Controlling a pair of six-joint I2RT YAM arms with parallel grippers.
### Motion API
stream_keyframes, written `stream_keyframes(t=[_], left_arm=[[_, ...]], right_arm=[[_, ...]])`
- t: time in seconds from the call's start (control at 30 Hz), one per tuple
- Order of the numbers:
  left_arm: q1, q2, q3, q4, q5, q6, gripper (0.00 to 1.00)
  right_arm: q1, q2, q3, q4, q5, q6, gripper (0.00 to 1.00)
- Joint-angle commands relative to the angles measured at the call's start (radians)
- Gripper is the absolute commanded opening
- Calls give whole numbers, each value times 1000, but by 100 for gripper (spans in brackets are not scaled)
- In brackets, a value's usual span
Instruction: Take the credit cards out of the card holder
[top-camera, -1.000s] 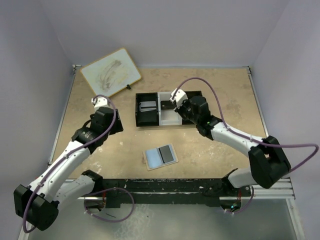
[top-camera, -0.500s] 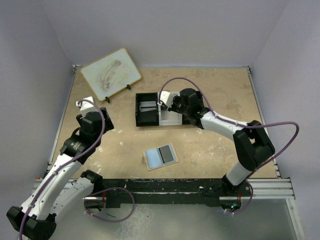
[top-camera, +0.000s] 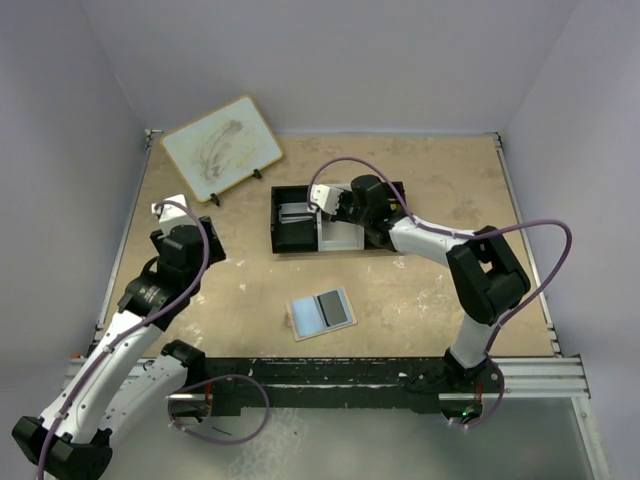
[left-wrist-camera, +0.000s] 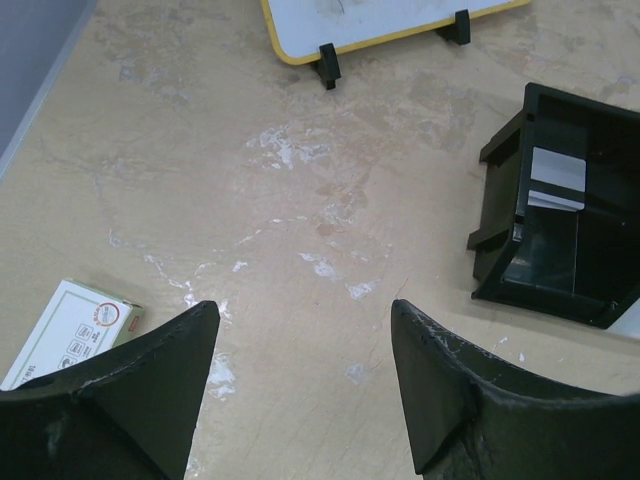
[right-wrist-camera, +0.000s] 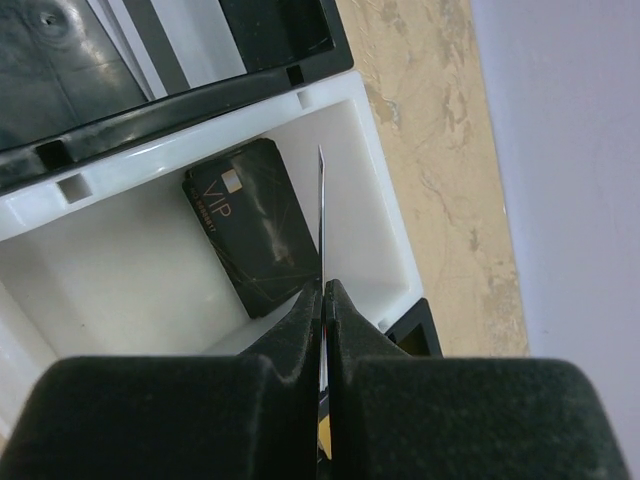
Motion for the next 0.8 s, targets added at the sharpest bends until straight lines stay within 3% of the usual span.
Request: stream_keyframes(t=[0.0,0.57,0.77], left_arm=[[5,-23,17,37,-29,17,68],[5,27,25,29,4,21,68],[5,37,24,30,9,23,68]], right_arm=[[-3,22,71,28,31,-29,0],[-1,150,132,38,105,-56,0],[-1,143,123,6,81,-74,10]])
